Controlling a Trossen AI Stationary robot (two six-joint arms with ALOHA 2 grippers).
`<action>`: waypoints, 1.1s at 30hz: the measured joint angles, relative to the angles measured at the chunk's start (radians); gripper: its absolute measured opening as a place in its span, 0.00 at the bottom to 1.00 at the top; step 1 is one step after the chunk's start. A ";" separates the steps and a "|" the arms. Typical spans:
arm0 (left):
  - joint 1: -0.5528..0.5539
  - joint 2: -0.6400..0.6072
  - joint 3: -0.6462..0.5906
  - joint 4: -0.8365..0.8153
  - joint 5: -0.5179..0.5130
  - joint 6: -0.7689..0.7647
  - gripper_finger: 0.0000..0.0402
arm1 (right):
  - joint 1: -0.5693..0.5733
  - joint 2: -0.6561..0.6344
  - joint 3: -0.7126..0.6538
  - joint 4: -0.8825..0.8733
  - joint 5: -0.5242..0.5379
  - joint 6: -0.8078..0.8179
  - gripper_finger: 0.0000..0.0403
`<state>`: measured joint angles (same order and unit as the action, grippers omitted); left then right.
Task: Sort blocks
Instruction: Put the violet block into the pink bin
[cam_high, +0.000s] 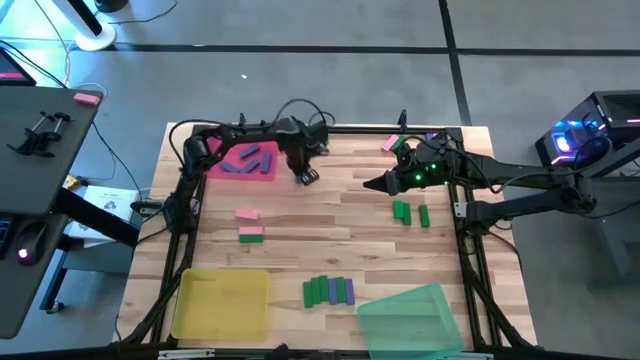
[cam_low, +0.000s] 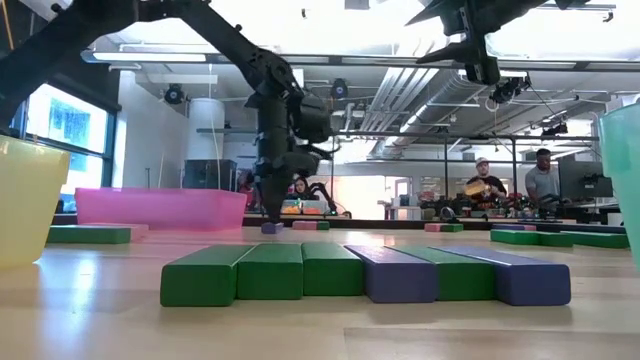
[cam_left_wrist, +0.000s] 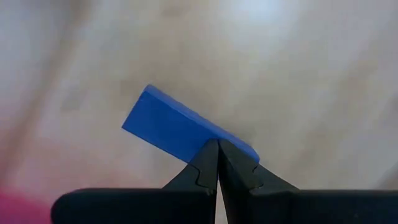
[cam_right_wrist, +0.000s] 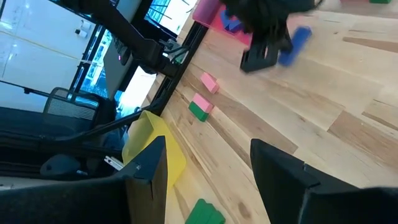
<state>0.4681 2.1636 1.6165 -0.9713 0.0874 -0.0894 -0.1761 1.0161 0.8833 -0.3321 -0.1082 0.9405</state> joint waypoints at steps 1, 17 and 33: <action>-0.025 -0.001 -0.007 0.030 0.008 -0.016 0.00 | 0.000 0.000 0.000 0.000 -0.001 -0.004 0.42; -0.350 0.003 -0.028 -0.009 0.024 -0.273 0.00 | 0.000 0.000 0.000 0.000 -0.017 -0.016 0.42; -0.542 -0.308 -0.300 0.119 -0.242 -0.763 0.02 | 0.000 0.000 0.000 -0.001 -0.022 -0.070 0.42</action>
<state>-0.0744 1.8559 1.3169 -0.8525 -0.1550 -0.8520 -0.1761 1.0161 0.8833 -0.3331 -0.1299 0.8703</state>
